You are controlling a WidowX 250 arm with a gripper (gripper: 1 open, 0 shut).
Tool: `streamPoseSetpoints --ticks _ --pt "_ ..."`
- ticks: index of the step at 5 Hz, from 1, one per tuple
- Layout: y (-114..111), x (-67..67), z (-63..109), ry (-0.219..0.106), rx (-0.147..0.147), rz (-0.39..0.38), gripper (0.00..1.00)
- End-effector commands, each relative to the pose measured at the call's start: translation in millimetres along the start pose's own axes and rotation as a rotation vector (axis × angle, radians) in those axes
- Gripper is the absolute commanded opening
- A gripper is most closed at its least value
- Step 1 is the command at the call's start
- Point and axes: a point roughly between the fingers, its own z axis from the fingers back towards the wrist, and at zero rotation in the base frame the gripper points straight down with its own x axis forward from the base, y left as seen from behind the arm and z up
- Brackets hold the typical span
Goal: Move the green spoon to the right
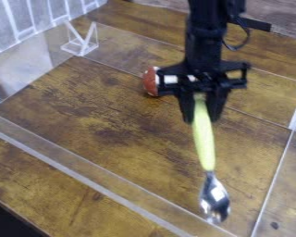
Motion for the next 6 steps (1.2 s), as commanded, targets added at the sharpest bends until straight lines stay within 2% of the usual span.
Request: streamPoseSetpoints --ticks 1,2,3,4,5,6 --pt "-13.1 -20.9 20.3 -0.066 -0.069 -0.108 0.00" --pt "-20.0 -30.8 7.8 -0.078 -0.039 -0.232 0.00" --pt "-18.4 -30.4 0.2 -0.090 0.005 -0.346 0.00" --pt "-16.4 -26.5 -8.3 -0.086 0.037 -0.418 0.00" --pt "-16.0 -13.1 -19.8 -0.075 0.055 -0.461 0.00" --pt "-16.5 3.4 -25.2 -0.065 0.057 -0.426 0.00"
